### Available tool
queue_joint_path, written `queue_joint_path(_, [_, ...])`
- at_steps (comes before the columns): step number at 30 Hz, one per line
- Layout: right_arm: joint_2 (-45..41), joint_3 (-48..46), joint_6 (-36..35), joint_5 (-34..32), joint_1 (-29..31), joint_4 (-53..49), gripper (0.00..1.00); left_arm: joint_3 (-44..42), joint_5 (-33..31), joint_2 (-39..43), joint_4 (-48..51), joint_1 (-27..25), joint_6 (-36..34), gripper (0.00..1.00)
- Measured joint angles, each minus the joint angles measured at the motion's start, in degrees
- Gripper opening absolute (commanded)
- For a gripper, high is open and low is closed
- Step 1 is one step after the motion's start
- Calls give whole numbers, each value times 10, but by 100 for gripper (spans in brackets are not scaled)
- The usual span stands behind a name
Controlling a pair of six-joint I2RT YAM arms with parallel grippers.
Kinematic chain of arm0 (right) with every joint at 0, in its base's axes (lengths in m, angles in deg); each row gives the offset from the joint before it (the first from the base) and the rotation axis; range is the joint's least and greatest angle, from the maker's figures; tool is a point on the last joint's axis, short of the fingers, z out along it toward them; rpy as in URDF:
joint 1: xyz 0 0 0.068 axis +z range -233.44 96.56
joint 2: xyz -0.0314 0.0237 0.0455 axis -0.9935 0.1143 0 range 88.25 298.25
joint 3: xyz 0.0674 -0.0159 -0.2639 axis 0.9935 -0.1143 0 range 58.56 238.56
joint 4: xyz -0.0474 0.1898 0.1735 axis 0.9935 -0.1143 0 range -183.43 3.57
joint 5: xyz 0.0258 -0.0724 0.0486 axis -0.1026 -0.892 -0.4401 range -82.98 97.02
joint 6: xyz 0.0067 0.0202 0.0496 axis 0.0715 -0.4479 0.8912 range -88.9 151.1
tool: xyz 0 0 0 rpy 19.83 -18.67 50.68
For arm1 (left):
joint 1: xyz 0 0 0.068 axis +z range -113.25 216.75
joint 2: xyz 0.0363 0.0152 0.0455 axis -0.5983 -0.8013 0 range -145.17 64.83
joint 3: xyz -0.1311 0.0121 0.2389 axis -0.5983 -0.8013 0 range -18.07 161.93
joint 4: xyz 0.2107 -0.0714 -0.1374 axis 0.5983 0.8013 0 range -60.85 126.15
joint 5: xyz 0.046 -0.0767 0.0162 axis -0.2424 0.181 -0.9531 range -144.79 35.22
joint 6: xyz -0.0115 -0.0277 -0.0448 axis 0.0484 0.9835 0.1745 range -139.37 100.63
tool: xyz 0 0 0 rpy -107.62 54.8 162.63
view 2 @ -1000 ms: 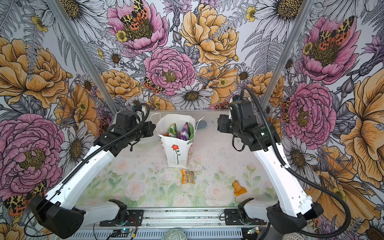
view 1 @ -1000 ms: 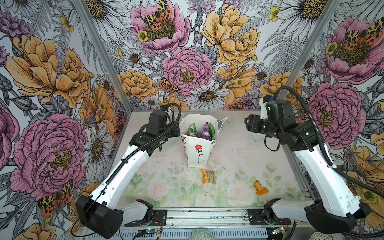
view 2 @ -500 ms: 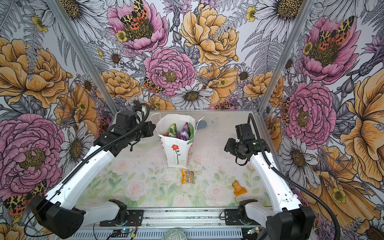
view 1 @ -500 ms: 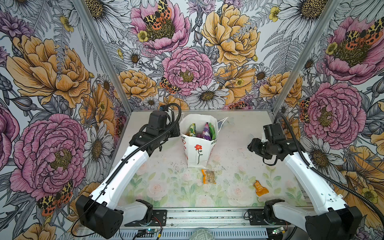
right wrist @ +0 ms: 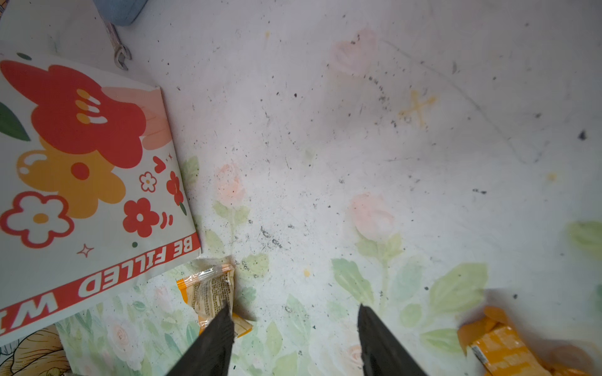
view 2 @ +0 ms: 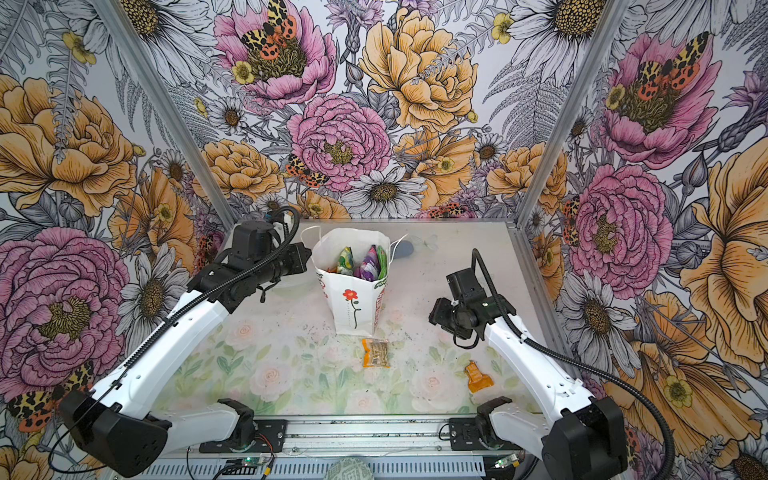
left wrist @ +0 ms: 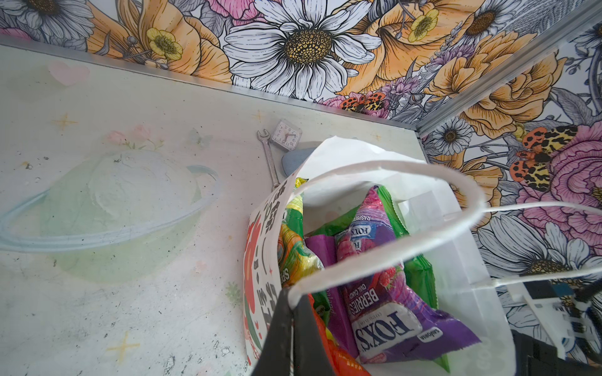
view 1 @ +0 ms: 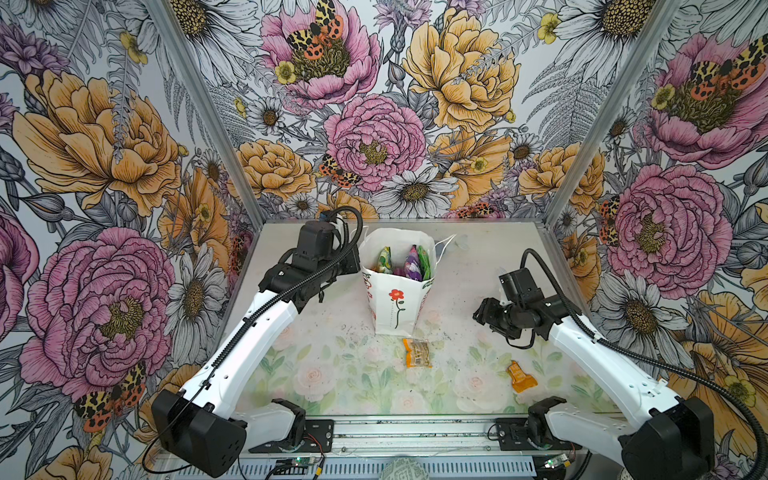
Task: Place the snacks into the paper bag
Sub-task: 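Move the right gripper over the clear-orange wrapped snack near the bag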
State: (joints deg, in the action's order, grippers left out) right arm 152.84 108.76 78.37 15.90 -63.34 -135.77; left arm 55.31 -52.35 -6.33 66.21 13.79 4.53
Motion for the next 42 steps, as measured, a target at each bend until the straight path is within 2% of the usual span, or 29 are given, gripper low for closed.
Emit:
queue_joint_path(11, [11,-61,89,-2,140,47,63,0,0,0,0,0,0,0])
queue_joint_path(19, [53,-76,145,-7,216,94,63,0,0,0,0,0,0,0])
queue_joint_path(27, [76,-93,190,-15,259,143,62,0,0,0,0,3,0,0])
queue_joint_path(34, [132,-94,204,-10,290,186,59,0,0,0,1,3,0,0])
queue_joint_path(42, [147,-90,199,-16,307,223,47,0,0,0,1,3,0,0])
